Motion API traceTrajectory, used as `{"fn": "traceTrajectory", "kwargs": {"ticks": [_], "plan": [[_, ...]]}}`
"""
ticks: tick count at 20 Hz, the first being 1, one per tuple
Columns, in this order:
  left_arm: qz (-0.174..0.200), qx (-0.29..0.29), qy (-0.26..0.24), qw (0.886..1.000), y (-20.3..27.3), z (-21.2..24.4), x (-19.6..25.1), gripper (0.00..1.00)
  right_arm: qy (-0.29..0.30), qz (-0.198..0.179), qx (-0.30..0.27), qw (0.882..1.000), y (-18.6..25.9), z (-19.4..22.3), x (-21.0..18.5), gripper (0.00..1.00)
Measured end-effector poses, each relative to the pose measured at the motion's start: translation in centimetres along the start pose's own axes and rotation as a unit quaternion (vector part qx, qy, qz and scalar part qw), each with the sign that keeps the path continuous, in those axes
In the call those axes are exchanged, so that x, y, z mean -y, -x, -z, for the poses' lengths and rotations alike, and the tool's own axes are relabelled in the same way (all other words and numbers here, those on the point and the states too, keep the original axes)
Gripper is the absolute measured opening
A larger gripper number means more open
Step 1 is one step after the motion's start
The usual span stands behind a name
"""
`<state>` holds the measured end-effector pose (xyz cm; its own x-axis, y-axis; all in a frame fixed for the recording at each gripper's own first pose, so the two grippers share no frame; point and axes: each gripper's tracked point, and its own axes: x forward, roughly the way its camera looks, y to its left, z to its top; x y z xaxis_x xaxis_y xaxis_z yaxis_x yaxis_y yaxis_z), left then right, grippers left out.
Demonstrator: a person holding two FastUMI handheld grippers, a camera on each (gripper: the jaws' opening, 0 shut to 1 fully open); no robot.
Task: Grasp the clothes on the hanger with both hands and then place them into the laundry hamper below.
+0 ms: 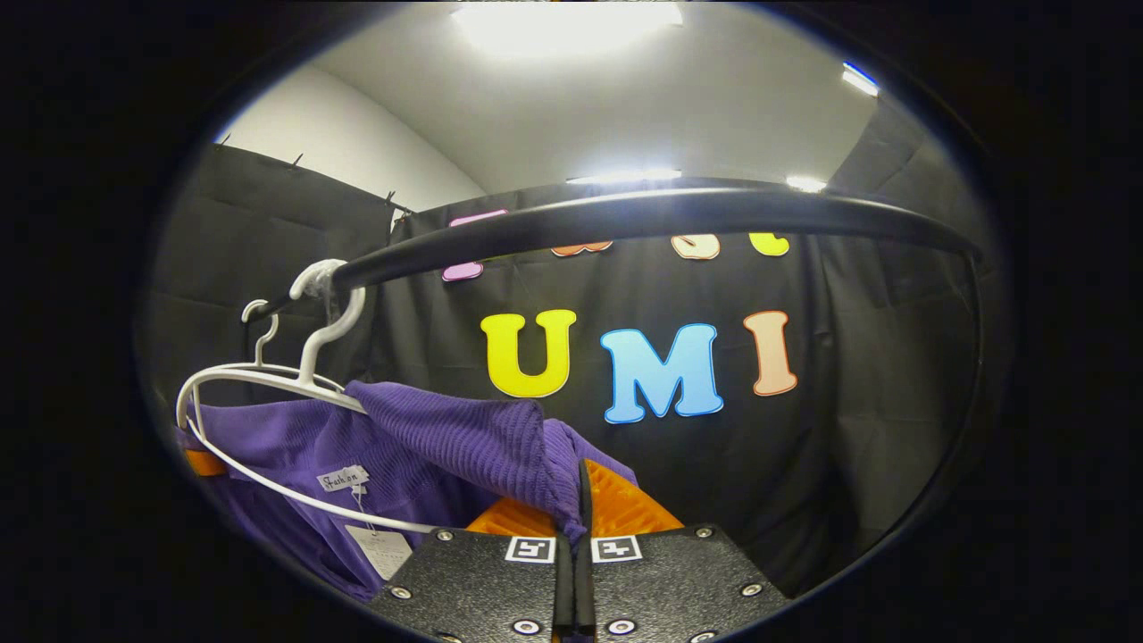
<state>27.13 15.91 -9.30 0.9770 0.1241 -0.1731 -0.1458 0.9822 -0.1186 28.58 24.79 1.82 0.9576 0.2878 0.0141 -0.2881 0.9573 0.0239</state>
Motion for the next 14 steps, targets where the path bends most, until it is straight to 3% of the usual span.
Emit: {"fn": "traceTrajectory", "kwargs": {"ticks": [14], "plan": [[0.006,-0.013,-0.015,1.000,-1.0,2.1,9.7,0.01,0.016,0.039,-0.007,0.999,-1.9,2.7,10.4,0.00]]}}
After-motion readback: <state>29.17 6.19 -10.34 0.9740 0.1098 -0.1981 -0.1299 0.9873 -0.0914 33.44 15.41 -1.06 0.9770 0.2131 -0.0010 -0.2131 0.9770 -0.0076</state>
